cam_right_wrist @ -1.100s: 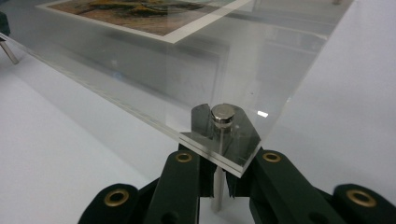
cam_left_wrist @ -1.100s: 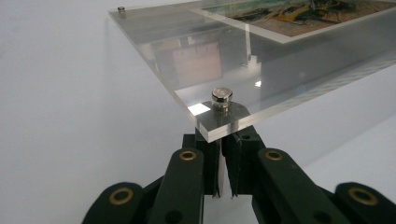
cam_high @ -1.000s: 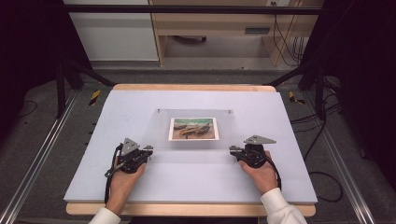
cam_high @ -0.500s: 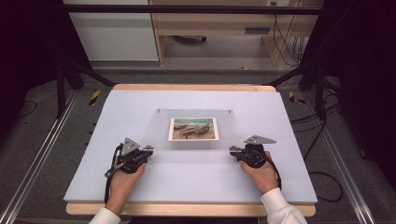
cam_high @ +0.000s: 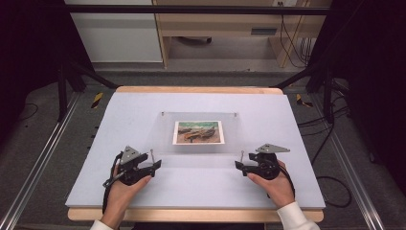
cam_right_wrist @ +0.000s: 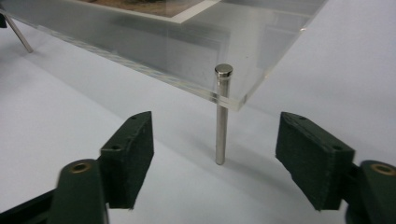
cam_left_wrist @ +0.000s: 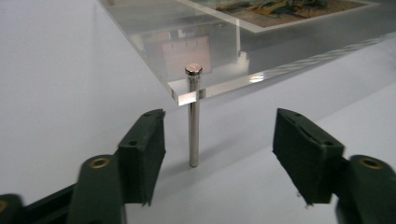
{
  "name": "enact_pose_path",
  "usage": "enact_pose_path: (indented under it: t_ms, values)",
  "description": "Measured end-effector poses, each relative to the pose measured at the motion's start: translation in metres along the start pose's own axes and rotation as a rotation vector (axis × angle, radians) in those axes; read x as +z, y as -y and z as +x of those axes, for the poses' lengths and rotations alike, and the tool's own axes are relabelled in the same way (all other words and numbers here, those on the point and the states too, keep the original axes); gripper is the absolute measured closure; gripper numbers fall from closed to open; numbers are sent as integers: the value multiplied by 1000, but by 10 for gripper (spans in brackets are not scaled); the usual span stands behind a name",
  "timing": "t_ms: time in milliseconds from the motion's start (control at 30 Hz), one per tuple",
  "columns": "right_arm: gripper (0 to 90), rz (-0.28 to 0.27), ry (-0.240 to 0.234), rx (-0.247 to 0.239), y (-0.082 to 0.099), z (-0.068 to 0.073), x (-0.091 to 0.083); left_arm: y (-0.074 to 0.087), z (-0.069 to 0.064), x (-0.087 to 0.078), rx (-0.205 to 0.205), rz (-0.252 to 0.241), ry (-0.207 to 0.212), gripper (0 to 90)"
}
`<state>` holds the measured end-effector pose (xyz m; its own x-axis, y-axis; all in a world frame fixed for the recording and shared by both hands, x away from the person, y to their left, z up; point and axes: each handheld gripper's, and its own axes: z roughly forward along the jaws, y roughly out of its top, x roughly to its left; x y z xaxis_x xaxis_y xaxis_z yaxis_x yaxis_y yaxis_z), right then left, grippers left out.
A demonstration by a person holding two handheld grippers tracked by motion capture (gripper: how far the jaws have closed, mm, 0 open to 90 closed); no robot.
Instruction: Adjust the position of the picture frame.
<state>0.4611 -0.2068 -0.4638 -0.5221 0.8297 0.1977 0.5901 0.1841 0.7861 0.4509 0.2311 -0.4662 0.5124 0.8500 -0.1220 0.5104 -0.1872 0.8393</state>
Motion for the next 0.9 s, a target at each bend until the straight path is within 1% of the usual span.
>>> enact_pose_path:
  t_ms: [33, 67, 100, 133, 167, 233, 267, 300, 333, 367, 400, 433, 467, 500, 533, 567, 600, 667, 700, 767, 800, 833, 867, 900]
  values:
    - [247, 0, 0, 0, 0, 0, 0, 0, 1, -2, -4, -5, 3, 287]
    - [236, -7, 0, 8, 0, 0, -3, -1, 2, -5, -4, -11, 5, 267]
    - [209, -22, 6, 6, 0, 0, -9, -2, 3, -7, -5, -17, 7, 212]
    - [198, -26, 9, 4, -1, 0, -11, -2, 4, -9, -7, -24, 3, 188]
    - [198, -26, 9, 4, -1, 0, -11, -4, 6, -11, -8, -32, 4, 188]
    - [170, -40, 10, -3, -2, 1, -16, -6, 8, -15, -5, -53, 0, 153]
    - [142, -61, 19, -20, -5, 1, -21, -10, 9, -18, 3, -67, -5, 130]
    - [135, -75, 29, -24, -6, 0, -24, -10, 9, -18, 3, -67, -5, 120]
    - [128, -84, 38, -25, -8, 0, -25, -14, 10, -21, -3, -86, -4, 115]
    - [132, -98, 46, -27, -11, -2, -27, -14, 10, -21, -3, -86, -4, 111]
    - [132, -98, 46, -27, -11, -2, -27, -15, 11, -22, -4, -93, 2, 111]
    - [141, -108, 59, -26, -13, -2, -28, -17, 11, -23, -5, -93, 3, 108]
    - [158, -127, 84, -33, -19, -4, -30, -22, 11, -23, -8, -91, 1, 108]
    - [175, -137, 87, -30, -23, -5, -30, -25, 11, -22, -8, -87, -2, 110]
    - [199, -145, 84, -26, -27, -5, -31, -25, 11, -22, -8, -87, -2, 115]
    - [208, -149, 85, -30, -31, -5, -30, -34, 10, -21, 0, -79, -11, 127]
    - [222, -149, 88, -34, -36, -4, -30, -34, 10, -21, 0, -79, -11, 140]
    - [297, -145, 95, -47, -44, -3, -28, -45, 10, -20, 14, -91, -32, 159]
    - [297, -145, 95, -47, -44, -3, -28, -50, 9, -19, 19, -94, -38, 159]
    - [337, -144, 84, -53, -52, -1, -24, -60, 9, -15, 32, -93, -42, 167]
    - [370, -132, 70, -44, -56, -1, -18, -67, 10, -8, 50, -73, -46, 176]
    - [370, -132, 70, -44, -56, -1, -18, -67, 10, -8, 50, -73, -46, 181]
    - [373, -109, 59, -25, -59, -3, -9, -71, 12, -1, 52, -66, -54, 194]
    - [373, -109, 59, -25, -59, -3, -9, -71, 12, -1, 52, -66, -54, 204]
